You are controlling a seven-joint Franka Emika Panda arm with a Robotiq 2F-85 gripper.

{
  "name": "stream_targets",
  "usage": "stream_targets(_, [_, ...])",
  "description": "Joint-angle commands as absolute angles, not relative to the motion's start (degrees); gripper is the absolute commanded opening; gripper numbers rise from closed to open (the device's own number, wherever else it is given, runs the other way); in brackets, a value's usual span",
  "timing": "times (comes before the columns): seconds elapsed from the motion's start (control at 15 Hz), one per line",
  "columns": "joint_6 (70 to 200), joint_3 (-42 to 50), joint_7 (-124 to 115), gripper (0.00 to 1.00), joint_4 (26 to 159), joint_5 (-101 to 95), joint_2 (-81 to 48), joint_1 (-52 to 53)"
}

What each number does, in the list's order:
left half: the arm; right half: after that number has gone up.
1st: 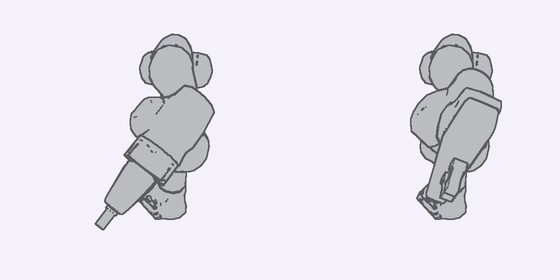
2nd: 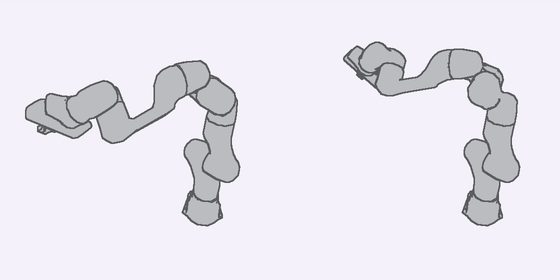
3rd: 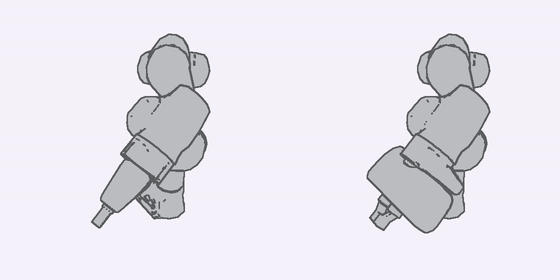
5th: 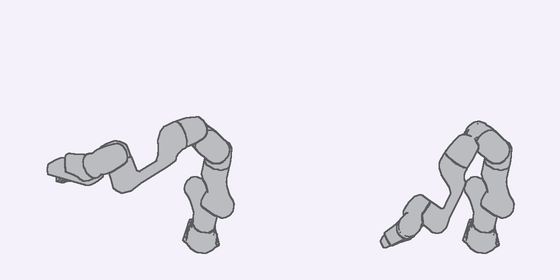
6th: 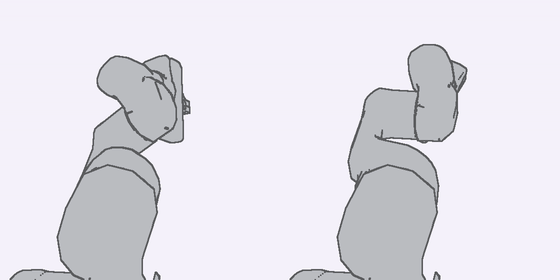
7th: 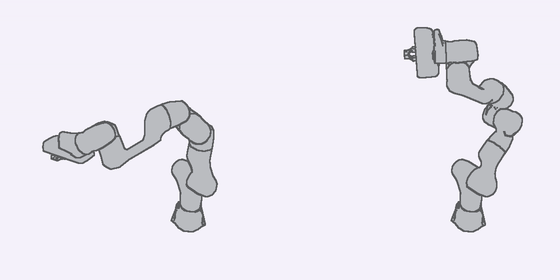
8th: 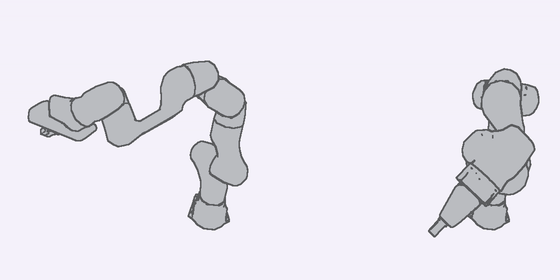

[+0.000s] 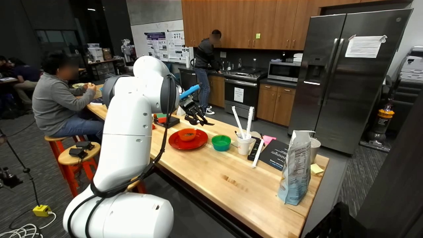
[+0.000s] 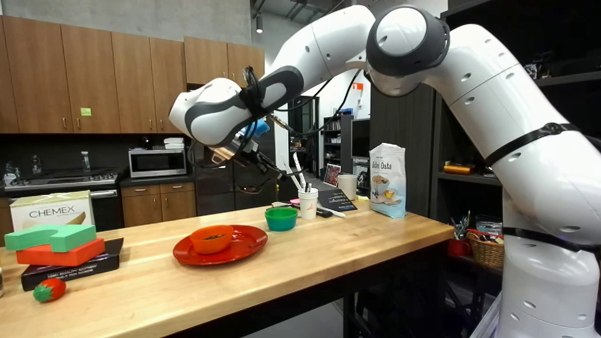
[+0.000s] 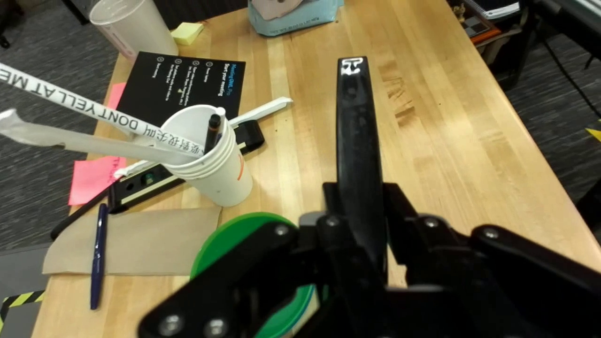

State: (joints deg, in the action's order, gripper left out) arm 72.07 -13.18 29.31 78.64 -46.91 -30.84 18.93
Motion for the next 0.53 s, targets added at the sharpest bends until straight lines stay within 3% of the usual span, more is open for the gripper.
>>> stream_targets(0.0, [70.18,-13.05,27.94,0.06,80.33,-44.23,-29.71,18.00])
stream_targets(0.47, [67.29,-13.12,22.81,0.06,83.10,-40.67,-28.81,17.87])
